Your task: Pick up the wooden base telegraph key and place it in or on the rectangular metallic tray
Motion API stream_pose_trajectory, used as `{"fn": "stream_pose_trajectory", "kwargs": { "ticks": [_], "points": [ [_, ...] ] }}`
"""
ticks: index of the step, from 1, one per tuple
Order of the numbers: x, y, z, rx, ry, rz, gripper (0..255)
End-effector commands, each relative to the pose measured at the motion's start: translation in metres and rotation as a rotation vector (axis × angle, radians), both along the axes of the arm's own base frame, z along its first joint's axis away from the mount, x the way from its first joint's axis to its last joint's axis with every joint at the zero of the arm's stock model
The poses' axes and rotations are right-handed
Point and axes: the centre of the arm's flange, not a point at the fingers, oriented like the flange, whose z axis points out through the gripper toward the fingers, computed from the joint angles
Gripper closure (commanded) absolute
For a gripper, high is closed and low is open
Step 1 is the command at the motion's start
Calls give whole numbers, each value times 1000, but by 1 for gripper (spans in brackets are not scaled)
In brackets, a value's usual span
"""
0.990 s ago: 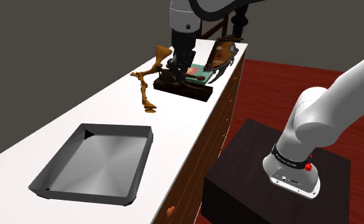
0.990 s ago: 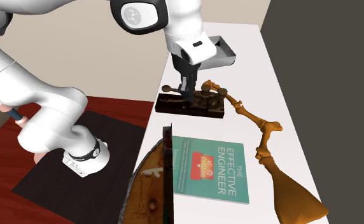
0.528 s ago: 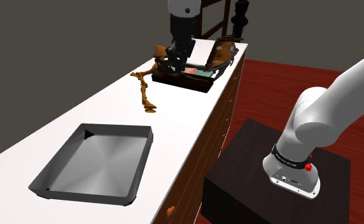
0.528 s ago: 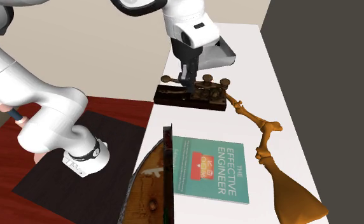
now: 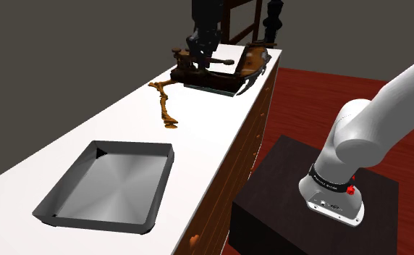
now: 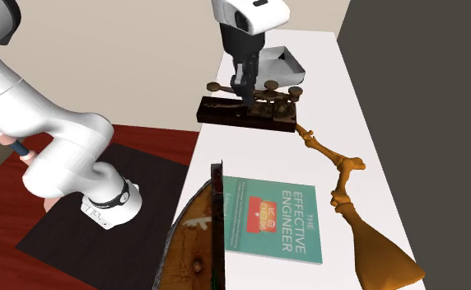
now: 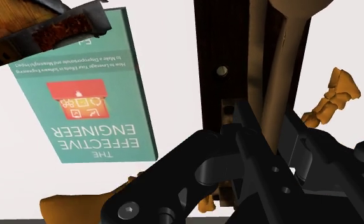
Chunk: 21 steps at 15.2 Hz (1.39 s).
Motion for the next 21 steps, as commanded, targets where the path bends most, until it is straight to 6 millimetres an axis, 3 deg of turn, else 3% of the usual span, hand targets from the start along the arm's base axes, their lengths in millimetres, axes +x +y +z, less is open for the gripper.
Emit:
{"fn": "stream_pose_trajectory", "kwargs": {
  "ticks": [1,3,21],
  "points": [
    [-1,-1,11,0,-1,0,255],
    [-1,-1,18,0,-1,0,255],
    [-25,235,27,0,-1,0,255]
  ]
}}
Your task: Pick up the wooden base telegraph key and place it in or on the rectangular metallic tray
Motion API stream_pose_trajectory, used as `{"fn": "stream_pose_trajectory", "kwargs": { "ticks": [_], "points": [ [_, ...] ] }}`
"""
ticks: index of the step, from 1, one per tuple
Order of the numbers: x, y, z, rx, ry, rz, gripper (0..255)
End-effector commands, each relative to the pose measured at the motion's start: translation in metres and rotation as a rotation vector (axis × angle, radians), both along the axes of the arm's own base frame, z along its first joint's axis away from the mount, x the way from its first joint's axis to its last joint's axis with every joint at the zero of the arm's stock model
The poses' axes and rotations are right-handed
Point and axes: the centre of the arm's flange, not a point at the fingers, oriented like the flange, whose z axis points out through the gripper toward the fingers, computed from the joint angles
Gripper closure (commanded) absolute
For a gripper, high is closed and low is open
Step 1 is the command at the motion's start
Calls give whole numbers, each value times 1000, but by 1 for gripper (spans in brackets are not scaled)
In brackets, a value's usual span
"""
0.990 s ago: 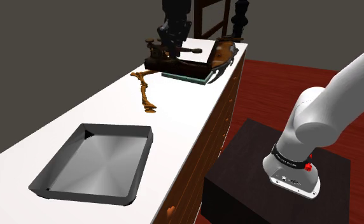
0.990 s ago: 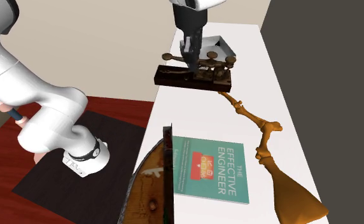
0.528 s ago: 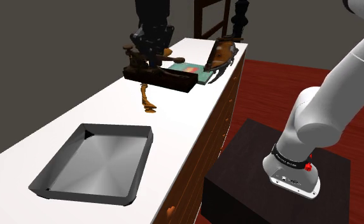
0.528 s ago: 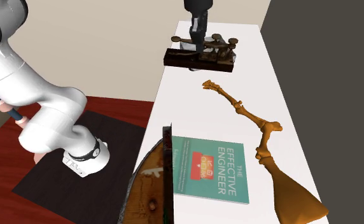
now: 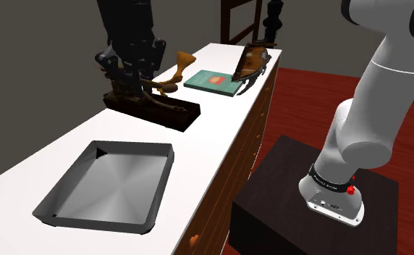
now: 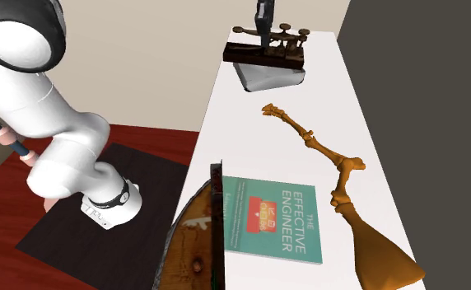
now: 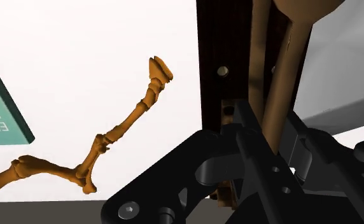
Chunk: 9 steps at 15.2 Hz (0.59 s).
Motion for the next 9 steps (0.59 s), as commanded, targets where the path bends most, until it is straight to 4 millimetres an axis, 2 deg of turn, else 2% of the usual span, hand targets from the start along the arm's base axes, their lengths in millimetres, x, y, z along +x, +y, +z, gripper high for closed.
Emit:
{"fn": "stream_pose_trajectory", "kwargs": {
  "ticks": [1,9],
  "points": [
    [-3,25,3,2,-1,-3,255],
    [-13,132,7,2,-1,-3,255]
  ]
}}
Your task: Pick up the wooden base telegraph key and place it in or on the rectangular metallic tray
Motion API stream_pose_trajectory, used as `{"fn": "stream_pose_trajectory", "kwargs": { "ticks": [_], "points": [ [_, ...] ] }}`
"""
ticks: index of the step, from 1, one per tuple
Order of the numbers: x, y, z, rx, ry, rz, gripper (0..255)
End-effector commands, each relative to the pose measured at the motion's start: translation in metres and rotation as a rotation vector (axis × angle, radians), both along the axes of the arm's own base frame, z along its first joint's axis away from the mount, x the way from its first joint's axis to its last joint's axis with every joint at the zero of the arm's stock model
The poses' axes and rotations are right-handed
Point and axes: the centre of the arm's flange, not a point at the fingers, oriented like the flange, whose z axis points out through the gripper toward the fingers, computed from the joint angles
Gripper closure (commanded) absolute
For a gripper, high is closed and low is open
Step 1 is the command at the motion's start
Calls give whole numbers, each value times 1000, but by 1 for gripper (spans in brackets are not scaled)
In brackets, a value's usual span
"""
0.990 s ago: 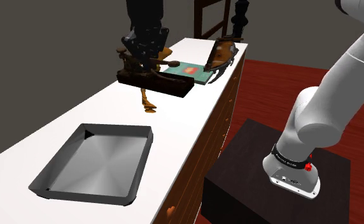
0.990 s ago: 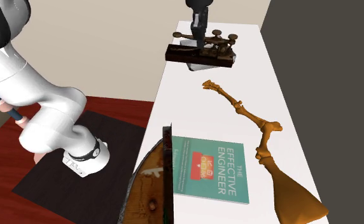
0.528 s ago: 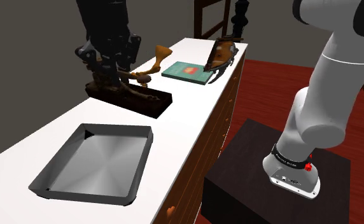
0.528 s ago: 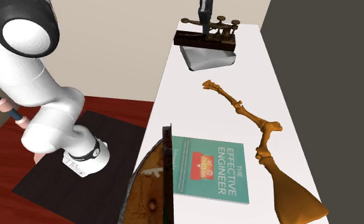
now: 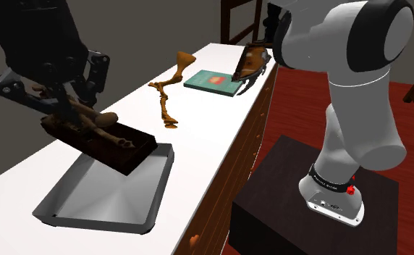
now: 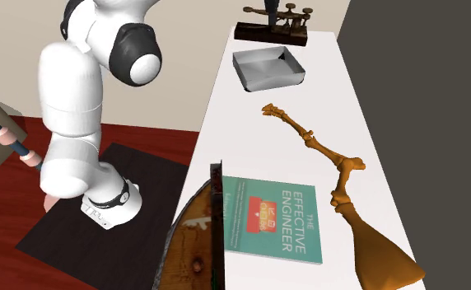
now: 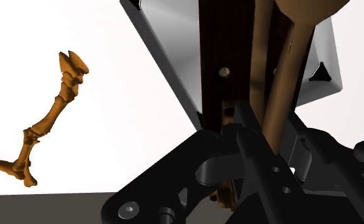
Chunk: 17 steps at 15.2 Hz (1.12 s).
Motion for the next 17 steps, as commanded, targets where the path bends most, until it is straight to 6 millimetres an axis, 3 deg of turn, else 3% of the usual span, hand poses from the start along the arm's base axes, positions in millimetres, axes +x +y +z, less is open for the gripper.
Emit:
{"fn": "stream_pose_trajectory", "kwargs": {
  "ticks": [1,17],
  "points": [
    [-2,11,-6,-2,-1,-5,255],
    [-2,11,-85,-2,-1,-5,255]
  ]
}}
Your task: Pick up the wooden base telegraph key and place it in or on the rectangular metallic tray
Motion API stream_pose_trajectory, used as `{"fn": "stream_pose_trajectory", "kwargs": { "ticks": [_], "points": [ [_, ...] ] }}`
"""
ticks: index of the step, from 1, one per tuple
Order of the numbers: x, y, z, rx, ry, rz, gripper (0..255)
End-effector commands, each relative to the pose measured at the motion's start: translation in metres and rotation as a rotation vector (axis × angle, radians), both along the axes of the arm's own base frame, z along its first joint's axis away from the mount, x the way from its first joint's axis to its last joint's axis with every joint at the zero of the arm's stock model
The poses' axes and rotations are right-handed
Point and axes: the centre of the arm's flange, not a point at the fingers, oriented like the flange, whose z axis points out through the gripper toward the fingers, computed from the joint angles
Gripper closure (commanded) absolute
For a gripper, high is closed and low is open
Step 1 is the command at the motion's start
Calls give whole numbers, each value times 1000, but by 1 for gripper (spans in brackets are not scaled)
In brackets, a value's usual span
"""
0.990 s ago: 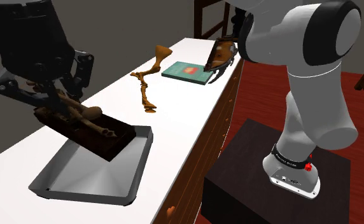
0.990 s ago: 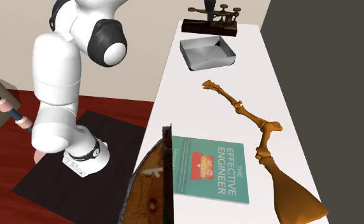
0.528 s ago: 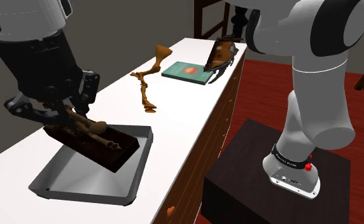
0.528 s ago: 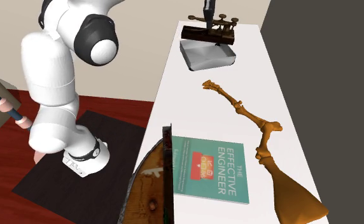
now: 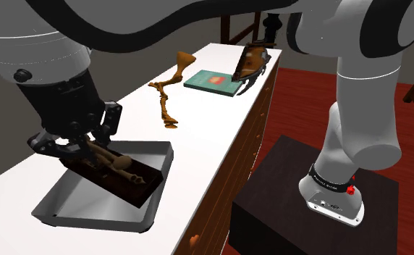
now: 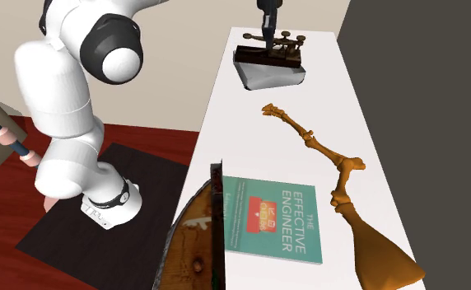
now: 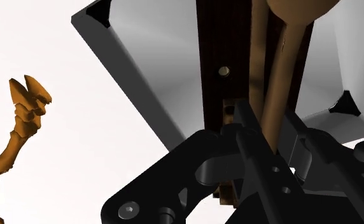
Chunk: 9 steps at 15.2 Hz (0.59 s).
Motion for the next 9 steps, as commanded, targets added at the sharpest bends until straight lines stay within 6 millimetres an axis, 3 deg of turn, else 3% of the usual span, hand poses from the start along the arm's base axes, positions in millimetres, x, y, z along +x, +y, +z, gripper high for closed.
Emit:
{"fn": "stream_pose_trajectory", "kwargs": {
  "ticks": [1,6,7,9],
  "points": [
    [0,0,-3,1,-1,0,255],
    [0,0,-3,1,-1,0,255],
    [0,0,-3,1,0,0,0],
    [0,0,-2,1,-1,0,0]
  ]
}}
